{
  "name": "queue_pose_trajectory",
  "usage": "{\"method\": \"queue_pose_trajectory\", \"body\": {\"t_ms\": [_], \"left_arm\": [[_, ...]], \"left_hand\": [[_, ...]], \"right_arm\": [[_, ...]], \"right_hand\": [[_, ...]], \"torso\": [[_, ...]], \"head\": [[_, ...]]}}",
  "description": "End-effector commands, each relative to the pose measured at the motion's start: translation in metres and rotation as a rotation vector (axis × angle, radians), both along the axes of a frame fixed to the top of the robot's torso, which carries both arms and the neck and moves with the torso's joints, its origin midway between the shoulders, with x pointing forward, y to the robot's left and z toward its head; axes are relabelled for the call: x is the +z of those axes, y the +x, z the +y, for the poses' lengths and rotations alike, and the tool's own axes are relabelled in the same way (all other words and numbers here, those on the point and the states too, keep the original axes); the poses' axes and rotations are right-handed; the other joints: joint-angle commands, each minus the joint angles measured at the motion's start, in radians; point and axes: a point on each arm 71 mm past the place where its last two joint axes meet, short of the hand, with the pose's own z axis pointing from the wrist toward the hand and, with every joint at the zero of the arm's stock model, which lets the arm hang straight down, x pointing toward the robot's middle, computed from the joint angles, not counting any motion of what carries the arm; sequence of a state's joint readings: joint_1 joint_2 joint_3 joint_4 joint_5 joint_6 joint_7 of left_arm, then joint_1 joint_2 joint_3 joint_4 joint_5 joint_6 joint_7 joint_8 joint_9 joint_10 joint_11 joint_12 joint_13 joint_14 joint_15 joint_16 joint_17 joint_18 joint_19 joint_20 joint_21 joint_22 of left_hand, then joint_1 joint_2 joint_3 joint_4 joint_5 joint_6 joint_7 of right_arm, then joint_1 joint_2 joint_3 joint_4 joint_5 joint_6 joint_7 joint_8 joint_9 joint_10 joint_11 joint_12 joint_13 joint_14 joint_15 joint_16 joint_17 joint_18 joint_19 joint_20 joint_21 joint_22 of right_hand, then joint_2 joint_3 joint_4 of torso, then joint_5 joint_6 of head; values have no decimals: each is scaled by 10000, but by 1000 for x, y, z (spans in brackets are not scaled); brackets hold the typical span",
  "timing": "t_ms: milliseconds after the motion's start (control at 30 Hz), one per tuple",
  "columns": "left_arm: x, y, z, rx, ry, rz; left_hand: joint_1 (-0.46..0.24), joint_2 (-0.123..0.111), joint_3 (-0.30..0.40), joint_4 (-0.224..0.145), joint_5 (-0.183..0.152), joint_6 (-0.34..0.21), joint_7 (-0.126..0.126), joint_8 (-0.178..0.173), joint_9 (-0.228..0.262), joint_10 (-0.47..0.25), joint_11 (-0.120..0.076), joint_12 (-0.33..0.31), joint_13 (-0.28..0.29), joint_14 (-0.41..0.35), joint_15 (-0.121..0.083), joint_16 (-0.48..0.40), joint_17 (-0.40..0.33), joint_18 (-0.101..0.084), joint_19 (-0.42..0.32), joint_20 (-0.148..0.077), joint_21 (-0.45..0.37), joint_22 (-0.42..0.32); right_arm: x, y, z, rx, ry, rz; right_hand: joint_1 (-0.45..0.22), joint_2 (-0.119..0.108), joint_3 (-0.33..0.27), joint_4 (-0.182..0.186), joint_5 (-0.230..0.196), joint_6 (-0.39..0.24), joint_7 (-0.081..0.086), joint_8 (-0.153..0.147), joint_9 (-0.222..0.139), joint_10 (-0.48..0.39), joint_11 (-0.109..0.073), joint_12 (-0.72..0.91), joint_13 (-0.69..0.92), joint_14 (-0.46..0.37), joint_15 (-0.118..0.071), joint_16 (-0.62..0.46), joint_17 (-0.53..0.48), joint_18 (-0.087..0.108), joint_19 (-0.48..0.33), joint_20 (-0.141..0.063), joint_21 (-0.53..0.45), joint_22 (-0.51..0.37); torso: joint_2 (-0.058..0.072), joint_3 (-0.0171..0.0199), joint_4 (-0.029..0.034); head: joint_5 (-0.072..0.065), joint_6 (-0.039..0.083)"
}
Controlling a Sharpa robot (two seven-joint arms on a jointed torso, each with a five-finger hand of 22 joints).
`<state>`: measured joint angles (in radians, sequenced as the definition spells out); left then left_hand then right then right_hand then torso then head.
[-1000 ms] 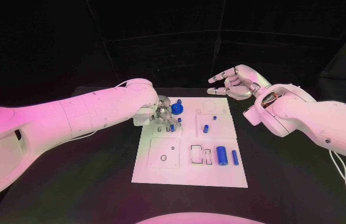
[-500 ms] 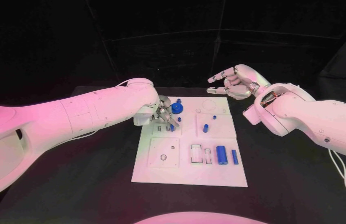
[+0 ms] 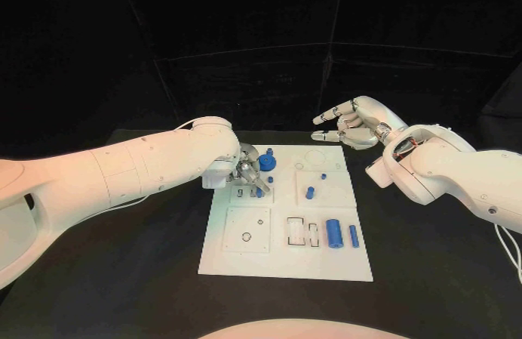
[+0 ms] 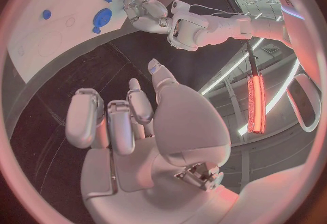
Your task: Assemble the parts on the task board
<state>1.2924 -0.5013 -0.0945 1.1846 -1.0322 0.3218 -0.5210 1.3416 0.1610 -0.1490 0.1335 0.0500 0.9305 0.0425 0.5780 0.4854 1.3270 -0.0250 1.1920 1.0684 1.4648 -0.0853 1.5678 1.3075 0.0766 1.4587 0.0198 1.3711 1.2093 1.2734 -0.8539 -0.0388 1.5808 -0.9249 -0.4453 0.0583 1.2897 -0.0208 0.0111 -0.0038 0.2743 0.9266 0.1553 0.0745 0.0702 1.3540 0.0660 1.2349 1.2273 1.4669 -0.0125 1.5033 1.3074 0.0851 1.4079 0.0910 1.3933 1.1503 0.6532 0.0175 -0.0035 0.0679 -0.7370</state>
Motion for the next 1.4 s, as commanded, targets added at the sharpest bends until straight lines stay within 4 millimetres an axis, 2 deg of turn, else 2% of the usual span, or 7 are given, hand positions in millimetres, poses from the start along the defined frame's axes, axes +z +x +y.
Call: {"method": "queue_pose_trajectory", "body": {"t_ms": [33, 233, 300, 333, 433, 600, 1400], "left_arm": [[1, 0, 0, 24, 75, -41], [2, 0, 2, 419, -467, -74], [2, 0, 5, 632, -719, -90], [3, 0, 6, 758, -855, -104], [4, -1, 13, 1117, -1178, -203], [6, -3, 22, 1468, -1451, -400], [-6, -20, 37, 1500, -1153, -1522]], "left_hand": [[506, 247, 510, -297, 28, -153, -26, -27, 6, -19, -89, -3, -21, 1060, -92, 30, 2633, -55, -30, -50, 5, -25], [812, 99, 2253, -1013, 533, -275, 51, -112, 40, -46, -68, -100, -46, 1060, -42, 30, 2633, -59, -32, -47, 1, 3], [494, -198, 3083, -1129, 559, -282, 51, -83, 96, -18, -63, -107, -48, 1060, -51, 30, 2633, -75, -36, 23, -10, -1], [-178, -722, 4348, -1187, 530, -295, 91, -15, 198, 17, 81, -123, -65, 1060, -109, 30, 2633, -75, -31, 62, -14, 17], [-874, -1337, 6043, -1374, 530, -268, 69, 157, 380, 89, 3, -81, -38, 1060, -57, 30, 2633, -74, -26, 64, -19, 41], [-1530, -1775, 7427, -1501, 504, -278, 56, 364, 599, 148, -3, -64, -44, 1060, -15, 30, 2633, -56, -24, 35, -38, 45], [-1865, -2015, 8164, -1603, 468, -304, 51, 529, 781, 199, -26, -57, -59, 1060, -15, 30, 2633, -50, -15, 25, -57, 41]], "right_arm": [[1, 0, 1, 61, 11, 19], [1, 1, 2, 77, 1, 35], [1, 1, 1, 77, -3, 40], [1, 1, 1, 75, -6, 43], [0, 1, 1, 67, -16, 52], [0, 2, 0, 57, -24, 50], [-1, 3, -1, 71, -61, 72]], "right_hand": [[113, 12, -41, -17, 62, 87, -14, 65, -6, -41, -22, -36, -13, 691, -14, -56, 973, -50, -46, -5, -35, -6], [131, 28, -40, -25, 106, 89, -14, 66, -6, -41, -23, -37, -15, 691, -16, -58, 971, -49, -46, -7, -38, -11], [137, 33, -41, -27, 125, 90, -14, 66, -7, -42, -23, -39, -17, 691, -16, -60, 969, -49, -47, -7, -39, -13], [137, 33, -41, -27, 125, 90, -14, 66, -7, -42, -23, -39, -17, 691, -16, -60, 969, -49, -47, -7, -39, -13], [137, 33, -41, -27, 125, 90, -14, 66, -7, -42, -23, -39, -17, 691, -16, -60, 969, -49, -47, -7, -39, -13], [138, 38, -44, -27, 148, 91, -13, 67, -7, -44, -23, -42, -20, 689, -17, -64, 961, -47, -50, -8, -43, -21], [134, 46, -48, -23, 170, 93, -13, 67, -7, -43, -23, -42, -20, 689, -16, -67, 956, -49, -46, -8, -39, -12]], "torso": [[2, 1, 0], [0, -3, 3], [-1, -7, 7], [-5, -3, 11], [-10, 5, 27], [6, 5, 21], [9, -5, -9]], "head": [[9, -11], [8, -26], [2, -28], [-3, -32], [-8, -37], [-25, 5], [178, -95]]}}
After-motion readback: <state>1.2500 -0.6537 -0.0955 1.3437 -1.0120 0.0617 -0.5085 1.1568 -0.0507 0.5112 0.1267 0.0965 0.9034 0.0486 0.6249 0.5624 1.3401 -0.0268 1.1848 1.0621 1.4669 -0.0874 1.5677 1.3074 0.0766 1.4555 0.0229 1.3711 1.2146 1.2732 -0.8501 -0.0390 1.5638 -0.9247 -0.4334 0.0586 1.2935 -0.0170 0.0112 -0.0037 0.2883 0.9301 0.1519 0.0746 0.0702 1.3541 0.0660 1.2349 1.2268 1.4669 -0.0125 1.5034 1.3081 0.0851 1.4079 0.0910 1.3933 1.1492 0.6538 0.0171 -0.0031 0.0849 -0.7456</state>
